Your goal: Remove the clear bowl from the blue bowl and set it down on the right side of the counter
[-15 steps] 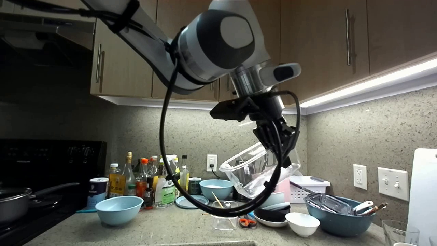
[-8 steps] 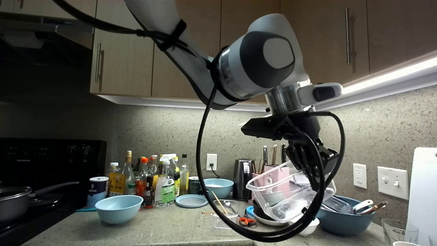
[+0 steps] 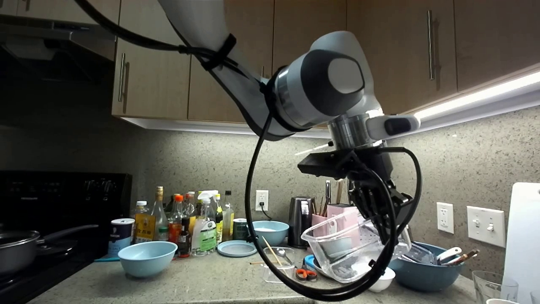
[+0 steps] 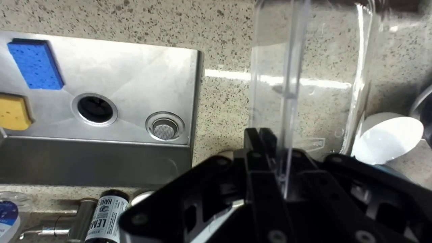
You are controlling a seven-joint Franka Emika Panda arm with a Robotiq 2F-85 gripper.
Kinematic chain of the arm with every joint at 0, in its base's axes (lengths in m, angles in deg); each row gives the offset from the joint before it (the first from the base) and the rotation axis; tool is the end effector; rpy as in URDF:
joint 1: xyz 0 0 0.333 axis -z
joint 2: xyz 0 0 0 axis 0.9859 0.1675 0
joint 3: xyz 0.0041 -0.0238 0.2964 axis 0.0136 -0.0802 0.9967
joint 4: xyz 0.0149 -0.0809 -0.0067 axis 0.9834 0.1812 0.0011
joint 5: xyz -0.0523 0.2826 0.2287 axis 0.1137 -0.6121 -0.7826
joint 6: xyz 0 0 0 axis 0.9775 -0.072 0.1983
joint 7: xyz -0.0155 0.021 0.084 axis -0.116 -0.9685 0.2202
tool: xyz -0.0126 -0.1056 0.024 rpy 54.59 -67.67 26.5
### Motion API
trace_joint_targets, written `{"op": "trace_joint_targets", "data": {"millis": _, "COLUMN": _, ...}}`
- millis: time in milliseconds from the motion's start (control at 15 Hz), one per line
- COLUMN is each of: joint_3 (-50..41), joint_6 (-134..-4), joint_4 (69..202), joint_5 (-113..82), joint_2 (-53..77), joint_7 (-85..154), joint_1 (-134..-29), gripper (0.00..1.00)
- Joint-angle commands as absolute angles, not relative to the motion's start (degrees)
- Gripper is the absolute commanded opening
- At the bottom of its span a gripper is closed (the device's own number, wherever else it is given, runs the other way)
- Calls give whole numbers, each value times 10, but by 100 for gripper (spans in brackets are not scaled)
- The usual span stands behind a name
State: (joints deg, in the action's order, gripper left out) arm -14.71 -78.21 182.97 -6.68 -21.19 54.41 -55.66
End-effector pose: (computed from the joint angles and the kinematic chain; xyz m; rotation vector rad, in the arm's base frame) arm 0.3594 -0.2885 0.4398 2.6413 -1.3638 0.5219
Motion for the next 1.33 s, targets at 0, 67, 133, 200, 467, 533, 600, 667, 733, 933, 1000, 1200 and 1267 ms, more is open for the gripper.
{"op": "trace_joint_targets", "data": {"millis": 0, "joint_3": -145, "joint_6": -741, "joint_4": 1751, "joint_5": -75, "joint_2": -109, "joint_7": 557, "joint_1": -561, "gripper": 7}}
{"op": "trace_joint_targets", "data": {"millis": 67, "joint_3": -152, "joint_6": -731, "joint_4": 1732, "joint_5": -79, "joint_2": -86, "joint_7": 550, "joint_1": -566, "gripper": 7}}
{"op": "trace_joint_targets", "data": {"millis": 133, "joint_3": -158, "joint_6": -725, "joint_4": 1711, "joint_5": -82, "joint_2": -61, "joint_7": 549, "joint_1": -569, "gripper": 7}}
{"op": "trace_joint_targets", "data": {"millis": 200, "joint_3": -164, "joint_6": -721, "joint_4": 1690, "joint_5": -85, "joint_2": -37, "joint_7": 547, "joint_1": -571, "gripper": 7}}
{"op": "trace_joint_targets", "data": {"millis": 467, "joint_3": -187, "joint_6": -714, "joint_4": 1613, "joint_5": -121, "joint_2": 49, "joint_7": 525, "joint_1": -580, "gripper": 7}}
{"op": "trace_joint_targets", "data": {"millis": 533, "joint_3": -189, "joint_6": -713, "joint_4": 1601, "joint_5": -142, "joint_2": 61, "joint_7": 516, "joint_1": -580, "gripper": 7}}
{"op": "trace_joint_targets", "data": {"millis": 600, "joint_3": -191, "joint_6": -709, "joint_4": 1591, "joint_5": -154, "joint_2": 71, "joint_7": 514, "joint_1": -581, "gripper": 7}}
{"op": "trace_joint_targets", "data": {"millis": 667, "joint_3": -199, "joint_6": -731, "joint_4": 1620, "joint_5": -127, "joint_2": 53, "joint_7": 535, "joint_1": -590, "gripper": 7}}
{"op": "trace_joint_targets", "data": {"millis": 733, "joint_3": -201, "joint_6": -729, "joint_4": 1608, "joint_5": -136, "joint_2": 67, "joint_7": 533, "joint_1": -591, "gripper": 7}}
{"op": "trace_joint_targets", "data": {"millis": 933, "joint_3": -201, "joint_6": -726, "joint_4": 1594, "joint_5": -143, "joint_2": 79, "joint_7": 532, "joint_1": -591, "gripper": 7}}
{"op": "trace_joint_targets", "data": {"millis": 1000, "joint_3": -201, "joint_6": -725, "joint_4": 1593, "joint_5": -143, "joint_2": 79, "joint_7": 532, "joint_1": -591, "gripper": 7}}
{"op": "trace_joint_targets", "data": {"millis": 1200, "joint_3": -206, "joint_6": -707, "joint_4": 1563, "joint_5": -142, "joint_2": 111, "joint_7": 541, "joint_1": -594, "gripper": 8}}
{"op": "trace_joint_targets", "data": {"millis": 1267, "joint_3": -207, "joint_6": -700, "joint_4": 1551, "joint_5": -146, "joint_2": 124, "joint_7": 537, "joint_1": -595, "gripper": 8}}
